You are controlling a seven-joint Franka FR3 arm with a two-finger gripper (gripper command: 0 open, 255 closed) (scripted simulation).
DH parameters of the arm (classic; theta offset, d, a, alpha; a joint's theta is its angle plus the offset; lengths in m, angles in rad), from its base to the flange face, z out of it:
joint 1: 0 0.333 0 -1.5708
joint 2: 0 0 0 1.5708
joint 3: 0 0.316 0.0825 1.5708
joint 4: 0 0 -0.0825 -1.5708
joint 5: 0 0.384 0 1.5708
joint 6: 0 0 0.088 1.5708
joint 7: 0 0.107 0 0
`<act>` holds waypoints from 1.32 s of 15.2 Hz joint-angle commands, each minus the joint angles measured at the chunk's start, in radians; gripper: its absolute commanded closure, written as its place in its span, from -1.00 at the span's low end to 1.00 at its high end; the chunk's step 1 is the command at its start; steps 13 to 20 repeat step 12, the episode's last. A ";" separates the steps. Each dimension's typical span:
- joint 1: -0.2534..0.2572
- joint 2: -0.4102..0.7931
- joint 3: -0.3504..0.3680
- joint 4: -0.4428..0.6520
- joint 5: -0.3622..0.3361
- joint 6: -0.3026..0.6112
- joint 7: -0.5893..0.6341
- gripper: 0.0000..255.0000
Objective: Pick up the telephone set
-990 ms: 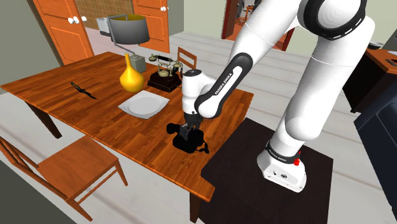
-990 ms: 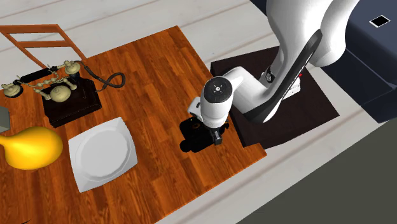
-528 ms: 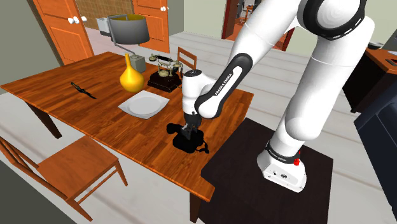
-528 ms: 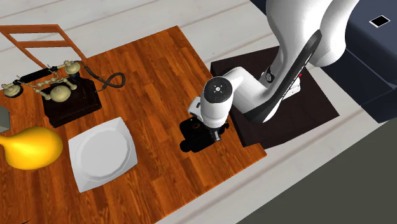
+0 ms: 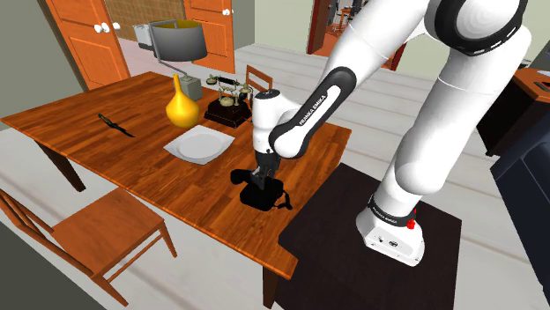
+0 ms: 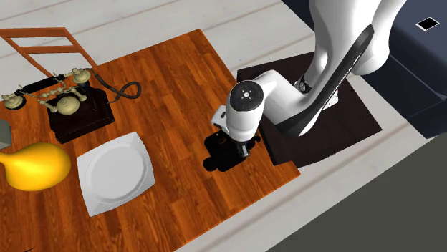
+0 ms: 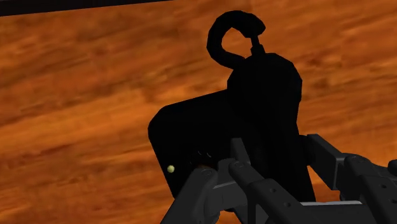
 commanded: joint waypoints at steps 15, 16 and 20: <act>0.011 -0.154 -0.004 0.028 0.063 -0.176 -0.045 1.00; 0.011 -0.154 -0.004 0.028 0.063 -0.176 -0.045 1.00; 0.011 -0.154 -0.004 0.028 0.063 -0.176 -0.045 1.00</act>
